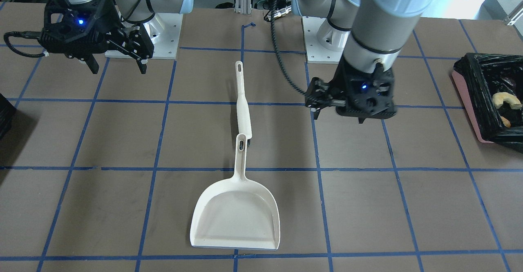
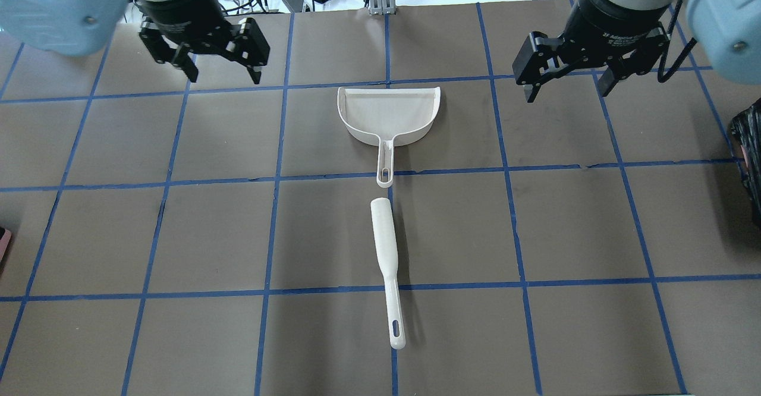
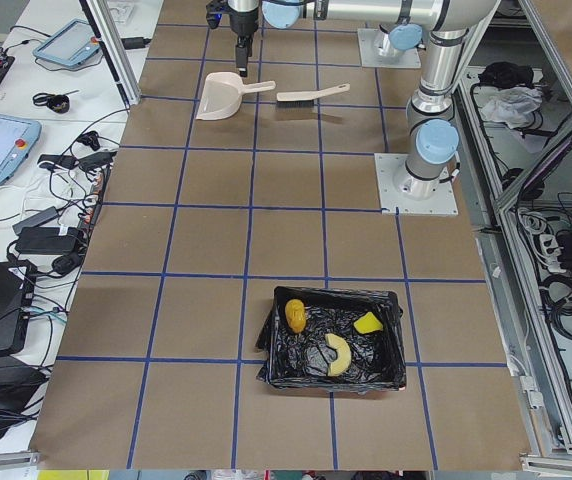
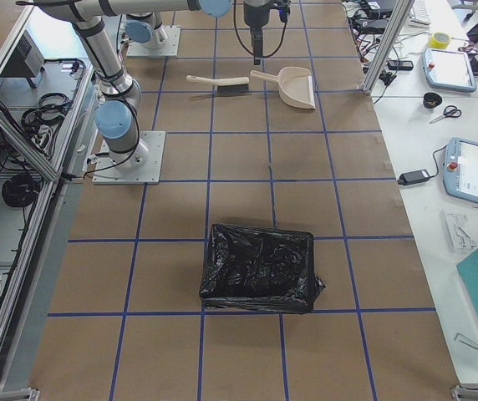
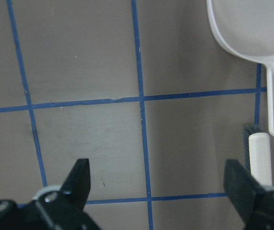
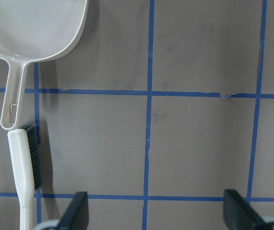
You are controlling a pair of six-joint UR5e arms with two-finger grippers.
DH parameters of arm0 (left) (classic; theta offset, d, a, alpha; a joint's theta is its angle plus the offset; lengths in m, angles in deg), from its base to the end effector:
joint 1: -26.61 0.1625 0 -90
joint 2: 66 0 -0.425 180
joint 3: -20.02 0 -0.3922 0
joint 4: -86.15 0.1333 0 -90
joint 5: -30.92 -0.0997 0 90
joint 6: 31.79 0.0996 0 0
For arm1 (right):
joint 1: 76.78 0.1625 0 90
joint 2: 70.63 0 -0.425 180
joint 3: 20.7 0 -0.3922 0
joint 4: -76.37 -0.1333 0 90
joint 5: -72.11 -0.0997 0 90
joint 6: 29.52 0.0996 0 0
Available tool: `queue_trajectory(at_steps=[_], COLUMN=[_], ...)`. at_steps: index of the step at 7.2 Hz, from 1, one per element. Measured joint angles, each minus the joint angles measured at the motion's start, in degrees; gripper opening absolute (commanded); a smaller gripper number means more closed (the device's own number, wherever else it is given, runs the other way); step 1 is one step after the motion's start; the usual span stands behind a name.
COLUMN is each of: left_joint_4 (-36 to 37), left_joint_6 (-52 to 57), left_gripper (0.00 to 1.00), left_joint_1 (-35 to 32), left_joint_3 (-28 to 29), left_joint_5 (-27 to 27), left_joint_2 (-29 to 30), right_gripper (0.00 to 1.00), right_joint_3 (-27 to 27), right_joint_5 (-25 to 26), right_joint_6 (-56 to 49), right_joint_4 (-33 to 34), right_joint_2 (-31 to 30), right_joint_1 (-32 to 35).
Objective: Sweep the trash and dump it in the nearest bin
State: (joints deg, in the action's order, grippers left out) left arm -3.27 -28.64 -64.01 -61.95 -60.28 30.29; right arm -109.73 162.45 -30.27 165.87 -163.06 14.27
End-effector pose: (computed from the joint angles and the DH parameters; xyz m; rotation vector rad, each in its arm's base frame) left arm -0.1371 -0.5408 0.5014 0.1019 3.1175 -0.0624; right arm 0.1414 -0.4756 0.5160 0.0490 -3.1344 0.0794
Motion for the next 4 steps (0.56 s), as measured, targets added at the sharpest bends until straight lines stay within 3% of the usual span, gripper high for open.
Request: queue_trajectory(at_steps=[4], left_joint_4=[-1.67], left_joint_6=[4.12], left_gripper=[1.00], left_joint_1=[5.80], left_joint_3=[-4.39], left_joint_5=[0.72], left_joint_2=[-6.59], right_gripper=[1.00], right_joint_3=[-0.15], right_joint_5=[0.01], right_joint_6=[-0.09], right_joint_4=[-0.02], right_joint_2=[-0.06], right_joint_1=[0.00])
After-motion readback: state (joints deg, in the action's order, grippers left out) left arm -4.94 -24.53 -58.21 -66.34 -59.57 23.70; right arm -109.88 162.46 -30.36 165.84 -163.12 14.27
